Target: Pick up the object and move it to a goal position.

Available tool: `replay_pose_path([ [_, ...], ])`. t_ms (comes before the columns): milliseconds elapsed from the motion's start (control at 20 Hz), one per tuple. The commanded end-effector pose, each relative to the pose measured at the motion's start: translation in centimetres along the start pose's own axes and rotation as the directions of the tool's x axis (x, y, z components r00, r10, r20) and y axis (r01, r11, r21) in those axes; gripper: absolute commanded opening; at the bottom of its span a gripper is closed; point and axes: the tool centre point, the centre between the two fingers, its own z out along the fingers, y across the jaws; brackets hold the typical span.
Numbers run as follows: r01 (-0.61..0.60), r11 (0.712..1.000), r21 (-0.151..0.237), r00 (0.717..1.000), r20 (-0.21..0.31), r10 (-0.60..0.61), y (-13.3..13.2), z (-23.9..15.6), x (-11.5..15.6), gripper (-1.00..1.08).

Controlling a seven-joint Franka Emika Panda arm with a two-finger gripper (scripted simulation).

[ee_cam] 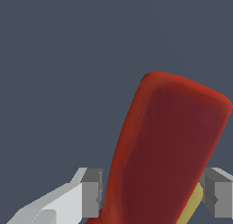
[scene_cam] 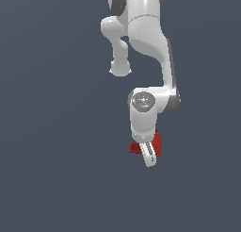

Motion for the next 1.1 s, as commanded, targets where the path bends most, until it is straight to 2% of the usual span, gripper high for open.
replay_pose_path([
  [0, 0.001, 1.0, 0.006, 1.0, 0.0, -0.001, -1.0, -2.1, -1.8, -1.0],
  [350, 0.001, 1.0, 0.005, 1.0, -0.002, -0.001, -3.4, -7.7, -7.1, -1.0],
  [600, 0.001, 1.0, 0.005, 1.0, -0.001, -0.001, -4.8, -10.6, -9.9, -1.0],
  [1050, 0.002, 1.0, 0.005, 1.0, 0.0, -0.002, -5.8, -12.4, -11.7, -1.0],
])
